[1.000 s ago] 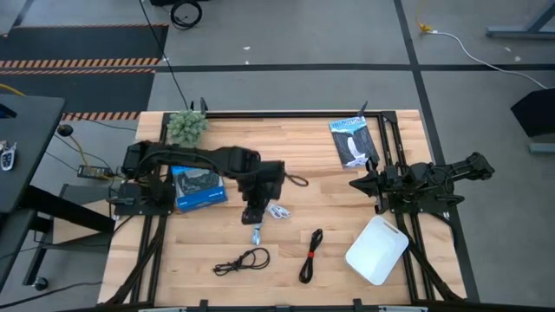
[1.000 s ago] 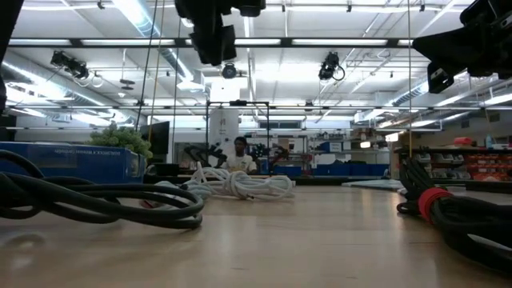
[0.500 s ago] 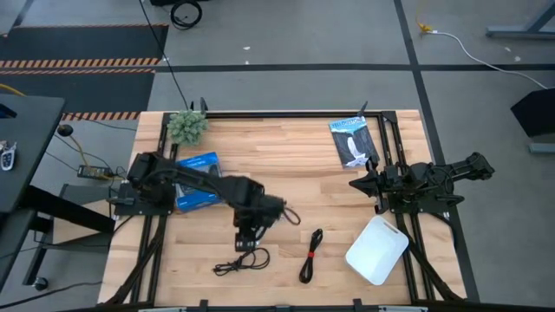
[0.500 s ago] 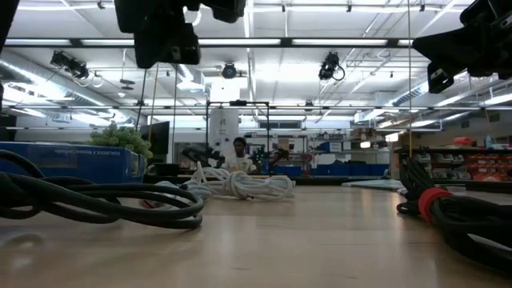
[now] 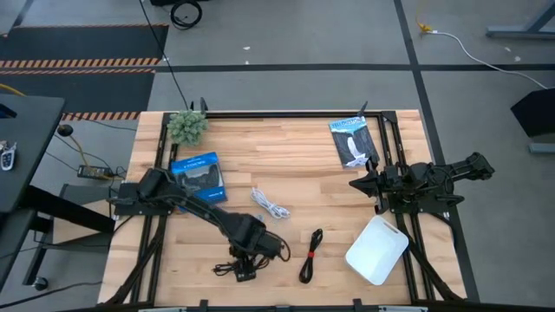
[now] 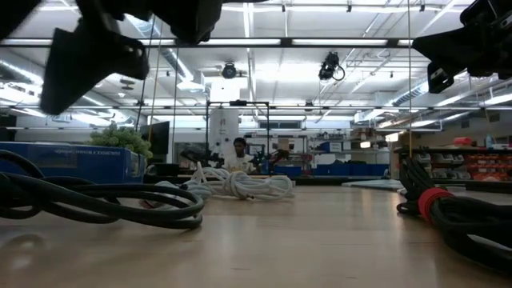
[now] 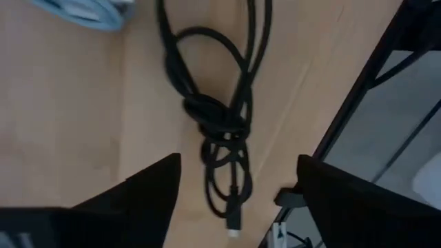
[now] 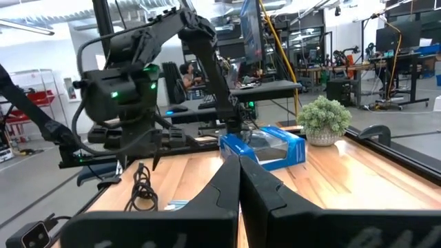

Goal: Pick and place USB-C Cables
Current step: Put the left black charger cable into the white bin

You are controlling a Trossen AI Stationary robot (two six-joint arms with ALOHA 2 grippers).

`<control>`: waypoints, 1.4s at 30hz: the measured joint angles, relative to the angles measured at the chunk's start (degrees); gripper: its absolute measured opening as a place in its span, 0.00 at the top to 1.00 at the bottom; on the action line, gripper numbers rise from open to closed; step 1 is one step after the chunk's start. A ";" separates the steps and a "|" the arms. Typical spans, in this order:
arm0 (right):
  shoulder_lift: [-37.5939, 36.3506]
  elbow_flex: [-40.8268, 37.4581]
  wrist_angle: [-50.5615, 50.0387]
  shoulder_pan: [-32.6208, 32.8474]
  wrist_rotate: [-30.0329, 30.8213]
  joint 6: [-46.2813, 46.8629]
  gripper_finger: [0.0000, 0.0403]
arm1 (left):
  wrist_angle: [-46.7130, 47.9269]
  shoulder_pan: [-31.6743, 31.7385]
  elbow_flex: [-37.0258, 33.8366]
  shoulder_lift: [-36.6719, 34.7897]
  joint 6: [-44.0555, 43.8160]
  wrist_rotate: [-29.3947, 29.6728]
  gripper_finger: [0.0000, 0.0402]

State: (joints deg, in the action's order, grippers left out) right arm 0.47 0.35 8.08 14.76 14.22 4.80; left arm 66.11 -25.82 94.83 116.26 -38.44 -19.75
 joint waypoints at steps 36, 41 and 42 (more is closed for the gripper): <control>-0.02 0.00 0.14 0.00 0.02 0.01 0.98 | -33.04 -1.57 -31.32 -21.61 -15.82 9.13 0.28; 0.00 0.00 0.00 0.00 0.00 0.01 0.98 | -37.10 -4.32 -30.91 -21.46 -14.29 17.13 0.28; 0.00 -0.01 0.05 0.00 0.00 0.00 0.98 | -37.24 -4.82 -30.91 -21.46 -14.29 18.05 0.28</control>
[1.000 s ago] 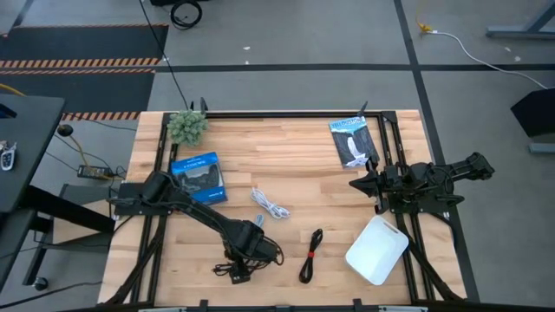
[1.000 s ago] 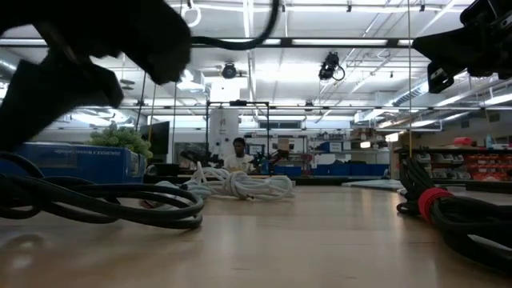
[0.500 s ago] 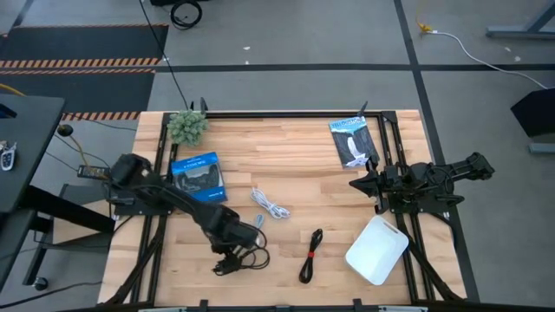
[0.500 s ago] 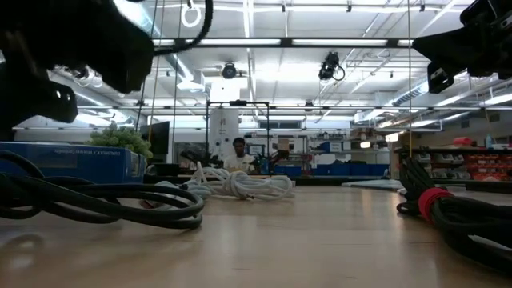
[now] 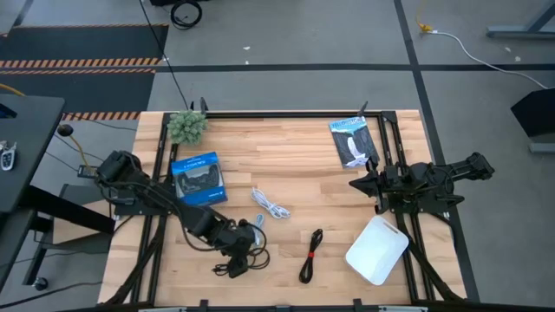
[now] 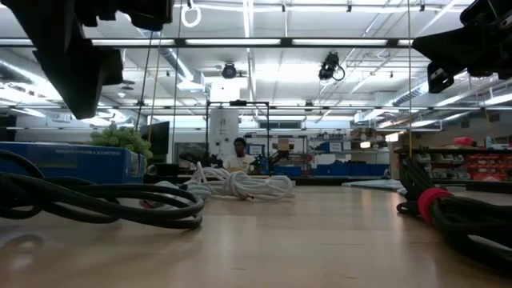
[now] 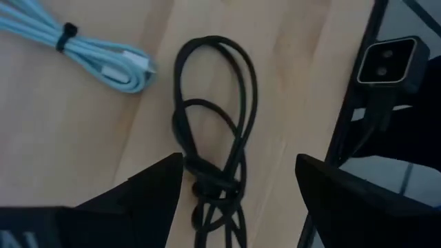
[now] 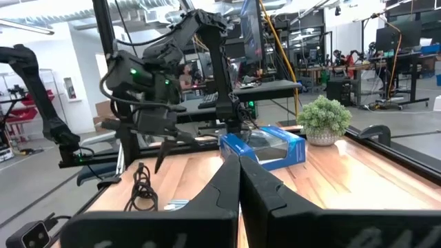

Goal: Pick and place USB-C Cables
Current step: Put the left black charger cable into the white bin

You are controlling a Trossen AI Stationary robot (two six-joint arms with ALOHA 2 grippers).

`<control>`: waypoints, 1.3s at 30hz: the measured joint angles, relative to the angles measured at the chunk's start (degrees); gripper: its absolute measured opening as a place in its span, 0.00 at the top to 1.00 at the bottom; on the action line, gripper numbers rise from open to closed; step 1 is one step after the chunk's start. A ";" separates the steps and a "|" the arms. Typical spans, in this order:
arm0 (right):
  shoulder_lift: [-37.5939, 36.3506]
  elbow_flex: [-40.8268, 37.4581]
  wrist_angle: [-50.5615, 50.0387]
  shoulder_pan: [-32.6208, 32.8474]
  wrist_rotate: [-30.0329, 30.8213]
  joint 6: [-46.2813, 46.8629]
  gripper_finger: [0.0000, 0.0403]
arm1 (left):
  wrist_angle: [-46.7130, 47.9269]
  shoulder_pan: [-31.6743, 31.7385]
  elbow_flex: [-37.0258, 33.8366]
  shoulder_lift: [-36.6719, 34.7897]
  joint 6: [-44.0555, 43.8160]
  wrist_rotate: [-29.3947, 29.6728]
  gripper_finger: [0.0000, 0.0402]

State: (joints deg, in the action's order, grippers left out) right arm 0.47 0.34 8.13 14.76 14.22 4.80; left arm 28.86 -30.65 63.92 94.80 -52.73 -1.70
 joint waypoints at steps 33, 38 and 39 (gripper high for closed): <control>0.02 0.00 -0.05 0.00 0.02 0.00 0.98 | -0.30 -5.32 0.16 11.35 -3.74 6.37 0.28; 0.02 0.00 -0.05 0.00 0.00 0.00 0.98 | -1.30 -5.49 0.10 11.96 -3.61 4.91 0.31; 0.02 0.02 -0.03 0.00 0.02 0.00 0.98 | -1.40 -5.49 0.09 11.96 -3.61 4.87 0.33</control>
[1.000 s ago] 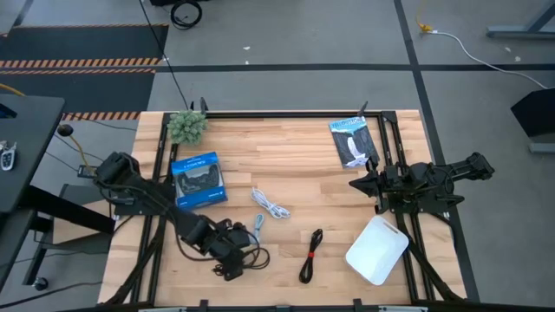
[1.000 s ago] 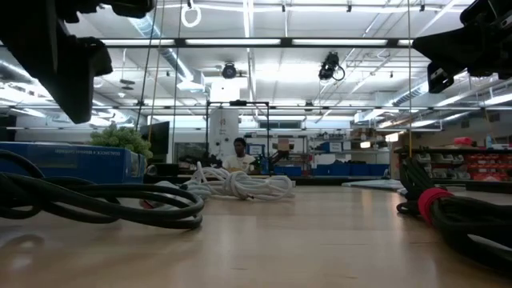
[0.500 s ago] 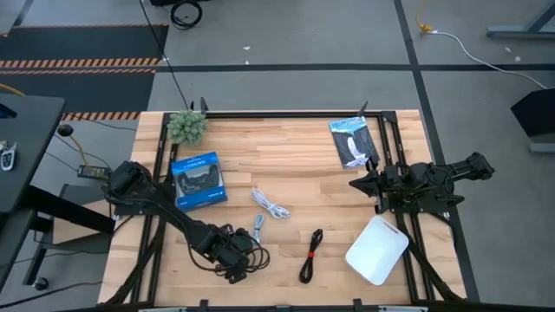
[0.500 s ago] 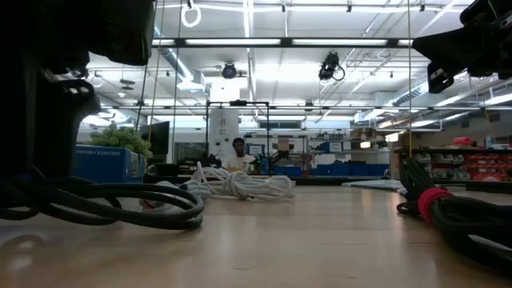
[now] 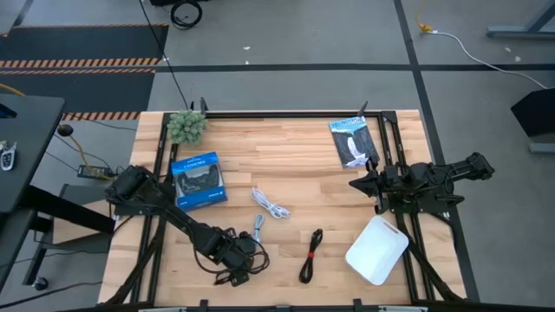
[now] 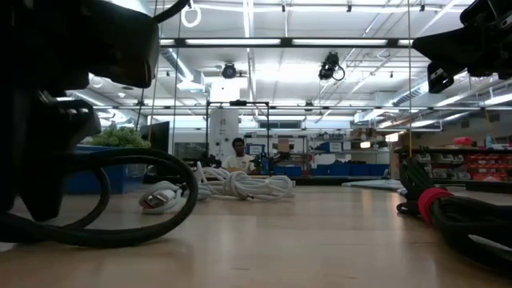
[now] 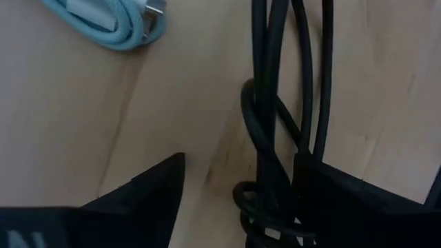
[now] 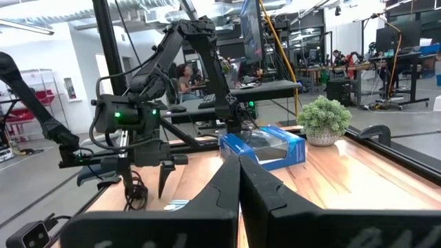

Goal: Pick and place USB-C Cables
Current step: Put the left black charger cable into the white bin

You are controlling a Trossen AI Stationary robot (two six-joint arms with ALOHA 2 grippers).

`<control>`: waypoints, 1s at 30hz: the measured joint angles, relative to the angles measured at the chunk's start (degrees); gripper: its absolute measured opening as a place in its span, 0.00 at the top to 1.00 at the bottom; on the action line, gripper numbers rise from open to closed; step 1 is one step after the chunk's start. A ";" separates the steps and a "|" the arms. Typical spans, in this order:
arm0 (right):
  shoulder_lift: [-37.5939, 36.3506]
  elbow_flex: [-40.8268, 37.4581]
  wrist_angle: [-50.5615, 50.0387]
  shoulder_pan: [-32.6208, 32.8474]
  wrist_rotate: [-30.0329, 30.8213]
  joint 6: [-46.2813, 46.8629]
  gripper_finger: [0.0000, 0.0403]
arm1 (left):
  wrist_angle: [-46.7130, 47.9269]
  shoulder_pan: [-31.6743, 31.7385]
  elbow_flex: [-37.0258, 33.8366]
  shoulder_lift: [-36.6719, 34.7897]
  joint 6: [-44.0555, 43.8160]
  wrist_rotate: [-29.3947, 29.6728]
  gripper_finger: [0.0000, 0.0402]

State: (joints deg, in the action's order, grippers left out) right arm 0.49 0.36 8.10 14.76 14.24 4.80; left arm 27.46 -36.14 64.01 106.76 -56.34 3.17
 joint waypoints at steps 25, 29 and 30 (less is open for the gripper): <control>0.00 -0.01 -0.02 0.00 -0.02 0.00 0.98 | 6.39 5.20 12.55 0.28 11.52 -7.31 0.88; 0.00 -0.02 -0.02 0.00 -0.02 0.00 0.98 | 11.93 7.86 17.95 0.28 14.88 -7.00 0.87; 0.00 0.00 -0.02 0.00 -0.02 0.00 0.98 | 12.58 8.49 19.25 0.22 15.98 -6.98 0.87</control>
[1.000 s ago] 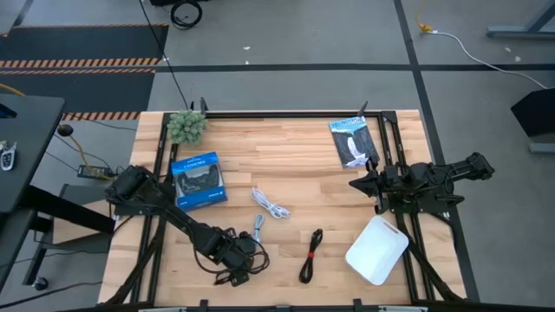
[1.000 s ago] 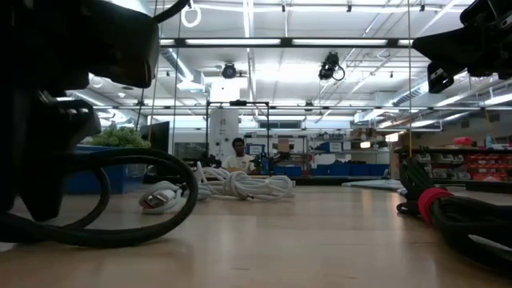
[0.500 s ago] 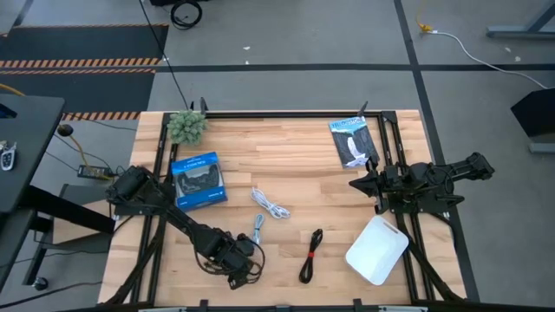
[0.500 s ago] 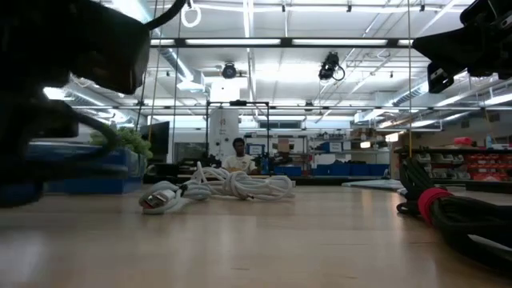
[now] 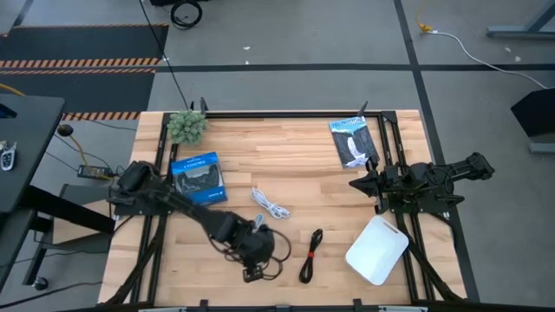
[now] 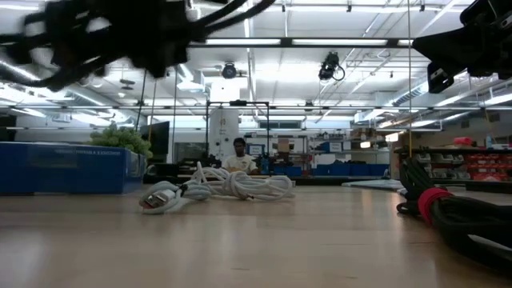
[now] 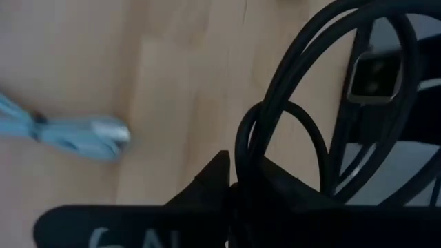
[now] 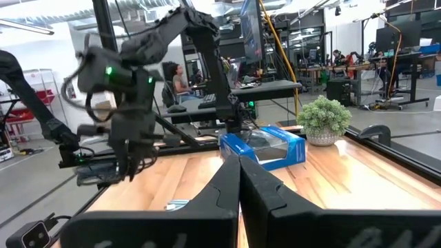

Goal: Pick and place USB-C Cables
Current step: Put the left black charger cable into the white bin

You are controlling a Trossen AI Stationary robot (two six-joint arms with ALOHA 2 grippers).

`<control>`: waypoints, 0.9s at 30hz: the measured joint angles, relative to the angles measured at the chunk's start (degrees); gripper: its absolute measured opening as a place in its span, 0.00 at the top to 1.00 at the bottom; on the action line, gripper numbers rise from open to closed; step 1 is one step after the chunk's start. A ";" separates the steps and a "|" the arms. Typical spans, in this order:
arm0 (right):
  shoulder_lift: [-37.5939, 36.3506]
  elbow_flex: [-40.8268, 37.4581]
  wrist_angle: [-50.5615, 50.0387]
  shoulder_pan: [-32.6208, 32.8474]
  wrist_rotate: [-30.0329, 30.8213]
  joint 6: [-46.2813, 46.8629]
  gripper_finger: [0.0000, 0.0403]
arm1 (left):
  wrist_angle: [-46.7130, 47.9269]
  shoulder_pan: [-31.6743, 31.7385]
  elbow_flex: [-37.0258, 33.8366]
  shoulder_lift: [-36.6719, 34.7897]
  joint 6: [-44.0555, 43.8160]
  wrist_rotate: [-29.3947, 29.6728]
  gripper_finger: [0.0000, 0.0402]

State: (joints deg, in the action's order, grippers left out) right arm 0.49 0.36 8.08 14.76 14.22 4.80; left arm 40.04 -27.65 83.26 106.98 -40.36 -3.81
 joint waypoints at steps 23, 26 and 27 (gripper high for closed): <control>0.57 3.72 26.80 0.00 13.14 20.02 0.98 | -9.46 16.82 24.63 -1.88 12.67 9.49 0.87; 2.66 7.78 25.22 0.00 8.18 18.33 0.98 | -16.66 18.91 25.31 -1.73 14.09 9.70 0.87; 3.64 9.48 24.00 0.01 6.21 16.88 0.98 | -19.31 19.57 25.42 -1.73 14.40 9.67 0.87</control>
State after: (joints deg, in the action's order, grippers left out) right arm 4.13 9.84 32.08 14.78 20.43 21.67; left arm 20.73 -8.08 108.67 105.25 -25.96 5.86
